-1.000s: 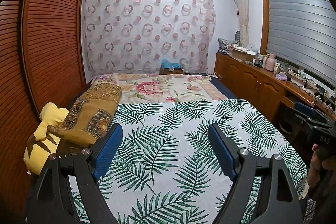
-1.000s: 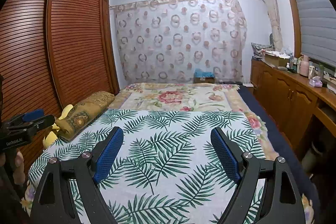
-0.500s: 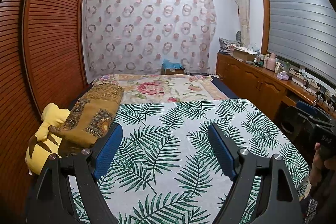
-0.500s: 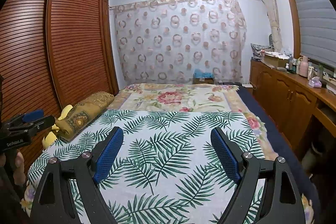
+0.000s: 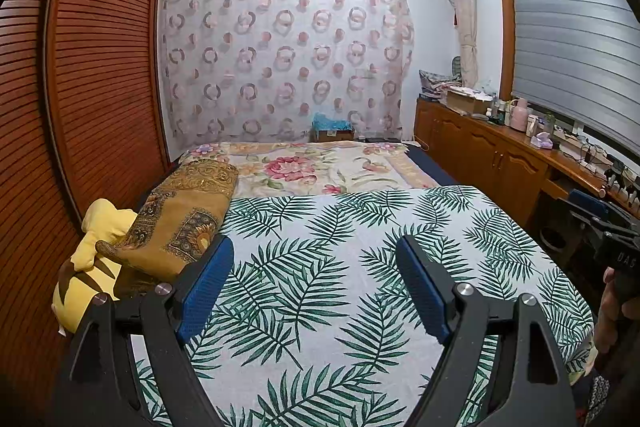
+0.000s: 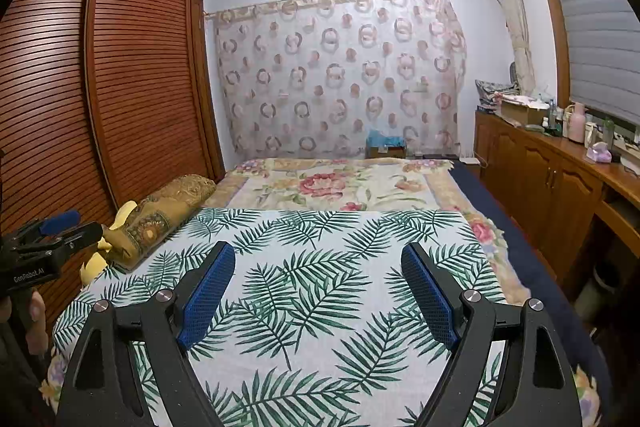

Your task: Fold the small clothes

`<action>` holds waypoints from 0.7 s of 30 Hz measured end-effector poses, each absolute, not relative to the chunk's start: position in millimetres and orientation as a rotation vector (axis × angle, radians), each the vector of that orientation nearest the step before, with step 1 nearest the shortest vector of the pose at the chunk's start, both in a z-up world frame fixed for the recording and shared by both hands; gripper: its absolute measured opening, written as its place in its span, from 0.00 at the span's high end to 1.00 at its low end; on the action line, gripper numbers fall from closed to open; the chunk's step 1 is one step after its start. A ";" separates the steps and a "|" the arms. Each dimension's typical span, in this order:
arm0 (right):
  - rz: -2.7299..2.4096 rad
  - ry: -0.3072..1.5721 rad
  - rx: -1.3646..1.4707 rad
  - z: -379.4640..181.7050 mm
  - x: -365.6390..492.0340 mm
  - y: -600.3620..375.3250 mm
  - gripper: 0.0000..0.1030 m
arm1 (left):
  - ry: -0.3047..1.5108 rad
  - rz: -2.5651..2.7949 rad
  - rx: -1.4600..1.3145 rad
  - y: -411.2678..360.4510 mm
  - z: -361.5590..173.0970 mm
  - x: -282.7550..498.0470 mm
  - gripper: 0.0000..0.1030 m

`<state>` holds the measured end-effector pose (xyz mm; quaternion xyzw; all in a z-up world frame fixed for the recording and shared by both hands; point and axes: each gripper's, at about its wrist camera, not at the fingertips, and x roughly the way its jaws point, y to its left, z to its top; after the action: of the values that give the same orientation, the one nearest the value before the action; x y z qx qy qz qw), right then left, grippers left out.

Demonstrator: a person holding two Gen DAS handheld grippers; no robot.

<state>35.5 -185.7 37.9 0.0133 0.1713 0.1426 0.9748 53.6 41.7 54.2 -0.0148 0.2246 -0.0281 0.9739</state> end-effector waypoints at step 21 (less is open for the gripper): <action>0.289 0.335 0.022 39.2 33.9 -192.5 0.16 | 0.452 -0.053 -0.030 38.8 52.5 54.0 0.19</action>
<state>33.9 -192.5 39.2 0.0108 0.1664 0.1434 0.9755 54.0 38.8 52.5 -0.0149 0.2240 -0.0263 0.9741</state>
